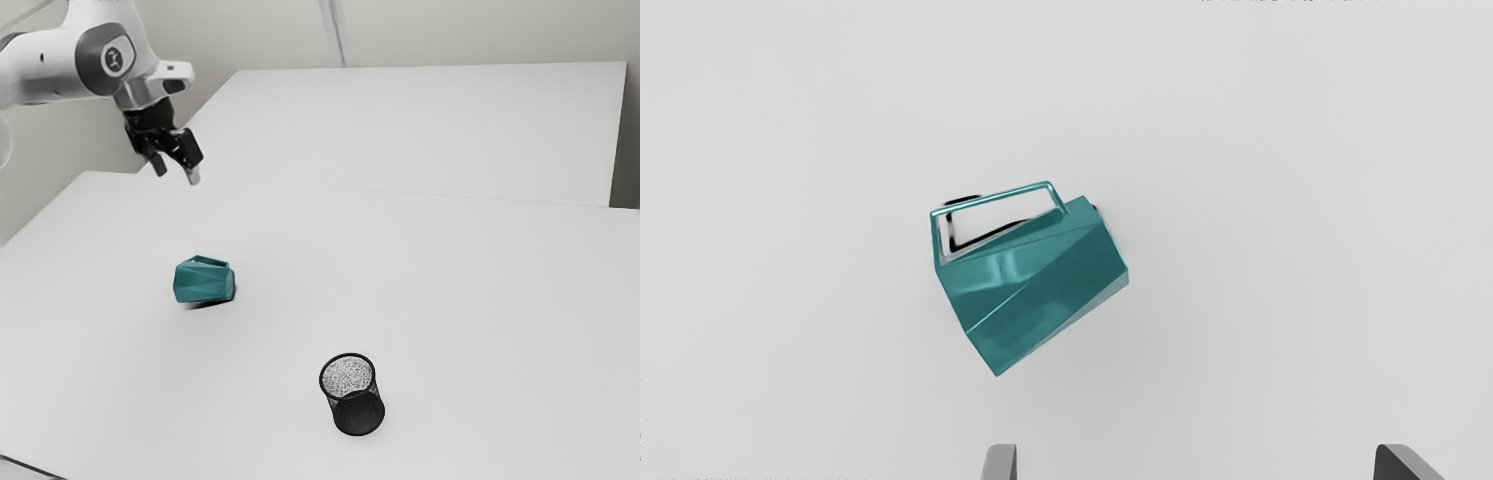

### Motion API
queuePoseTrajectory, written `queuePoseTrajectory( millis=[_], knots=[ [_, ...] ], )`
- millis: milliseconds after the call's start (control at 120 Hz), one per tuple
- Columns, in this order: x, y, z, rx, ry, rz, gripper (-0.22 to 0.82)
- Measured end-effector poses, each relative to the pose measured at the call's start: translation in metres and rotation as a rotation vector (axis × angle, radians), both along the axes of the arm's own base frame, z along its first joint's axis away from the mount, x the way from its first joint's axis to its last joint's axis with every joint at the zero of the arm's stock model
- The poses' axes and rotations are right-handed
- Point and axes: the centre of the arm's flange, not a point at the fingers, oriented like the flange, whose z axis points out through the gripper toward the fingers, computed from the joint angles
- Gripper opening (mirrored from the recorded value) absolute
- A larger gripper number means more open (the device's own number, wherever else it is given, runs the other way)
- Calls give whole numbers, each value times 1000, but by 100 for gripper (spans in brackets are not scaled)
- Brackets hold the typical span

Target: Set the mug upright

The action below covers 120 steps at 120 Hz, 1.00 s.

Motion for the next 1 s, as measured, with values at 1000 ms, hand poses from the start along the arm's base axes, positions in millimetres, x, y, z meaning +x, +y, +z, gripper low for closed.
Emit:
queuePoseTrajectory(
  millis=[1000],
  knots=[
    [-113,168,-166,-454,-527,179,58]
  ],
)
